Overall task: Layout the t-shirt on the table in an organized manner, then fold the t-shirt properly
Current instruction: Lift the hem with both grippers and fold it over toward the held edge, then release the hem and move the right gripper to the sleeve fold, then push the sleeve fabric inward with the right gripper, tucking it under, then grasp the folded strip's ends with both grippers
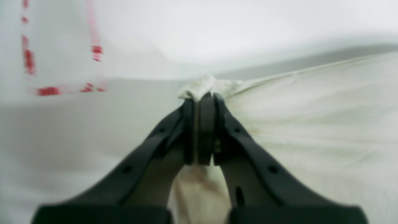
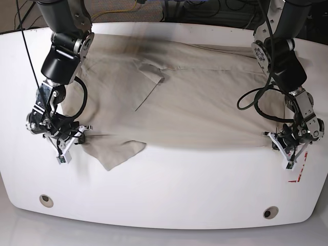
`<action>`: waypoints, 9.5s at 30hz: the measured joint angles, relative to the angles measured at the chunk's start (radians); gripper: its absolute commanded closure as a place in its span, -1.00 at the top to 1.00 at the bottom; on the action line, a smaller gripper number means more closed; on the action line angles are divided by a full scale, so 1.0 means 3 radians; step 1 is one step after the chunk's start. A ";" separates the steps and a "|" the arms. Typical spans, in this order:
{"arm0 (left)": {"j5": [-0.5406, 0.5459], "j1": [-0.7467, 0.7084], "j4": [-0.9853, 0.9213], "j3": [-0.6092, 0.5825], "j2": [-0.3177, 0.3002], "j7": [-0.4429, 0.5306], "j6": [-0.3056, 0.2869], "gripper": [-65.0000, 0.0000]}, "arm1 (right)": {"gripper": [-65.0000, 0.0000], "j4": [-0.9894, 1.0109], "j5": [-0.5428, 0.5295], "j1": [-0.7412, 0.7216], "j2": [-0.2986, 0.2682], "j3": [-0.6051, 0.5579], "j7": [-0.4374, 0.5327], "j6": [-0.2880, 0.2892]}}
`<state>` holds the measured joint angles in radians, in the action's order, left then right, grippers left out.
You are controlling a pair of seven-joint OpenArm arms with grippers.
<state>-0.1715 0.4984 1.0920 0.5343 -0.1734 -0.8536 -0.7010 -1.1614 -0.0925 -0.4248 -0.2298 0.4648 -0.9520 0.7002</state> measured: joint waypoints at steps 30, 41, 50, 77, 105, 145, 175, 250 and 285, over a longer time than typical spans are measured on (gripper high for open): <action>0.0061 -0.0978 0.1147 -0.0014 0.0018 -0.0247 -0.0025 -1.00 | -0.90 -0.2129 -0.0126 0.1090 0.0108 0.0056 -0.0918 0.0022; 0.0064 -0.1225 0.1186 -0.0018 0.0018 -0.0234 -0.0027 -0.99 | -0.88 -0.2302 -0.0120 0.1428 0.0239 0.0257 -0.1024 0.0011; 0.0028 -0.1347 0.1185 -0.0014 -0.0001 -0.0248 -0.0022 -0.69 | 0.31 -0.2296 -0.0014 0.1598 0.0341 0.0284 -0.1007 -0.0001; -0.0003 -0.1349 0.1965 -0.0003 0.0003 -0.0568 0.0004 0.69 | 0.73 -0.1804 -0.0598 0.1083 0.0496 0.0004 -0.0899 0.0000; 0.0011 -0.1453 0.2255 0.0005 -0.0003 -0.0568 0.0001 0.69 | -0.23 -0.0707 -0.0587 0.0843 0.0573 -0.0437 -0.0314 -0.0009; 0.0010 -0.1455 0.2068 -0.0010 0.0001 -0.0547 0.0000 0.69 | -0.96 -0.1991 -0.3193 0.1811 -0.0060 -0.0496 -0.1354 -0.0011; 0.0011 -0.1457 0.1929 -0.0008 0.0001 -0.0543 0.0001 0.68 | 0.25 -0.2014 -0.4074 0.2187 -0.0601 -0.1054 -0.1438 -0.0014; 0.0652 -0.1937 0.1555 -0.0196 0.0159 -0.0243 0.0043 -0.95 | -0.66 -0.0955 -0.1242 0.1809 -0.0385 -0.0605 0.0415 0.0075; 0.1125 -0.1840 0.2296 0.0707 0.0407 -0.0834 0.0009 0.69 | -0.66 -0.0749 -0.1170 0.1633 -0.0534 -0.0571 0.0459 0.0023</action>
<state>0.1661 -0.0536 1.7809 0.7464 -0.0513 -1.1038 -0.6983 -1.3861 -0.4435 0.0650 -0.3901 0.2935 -0.8143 0.7071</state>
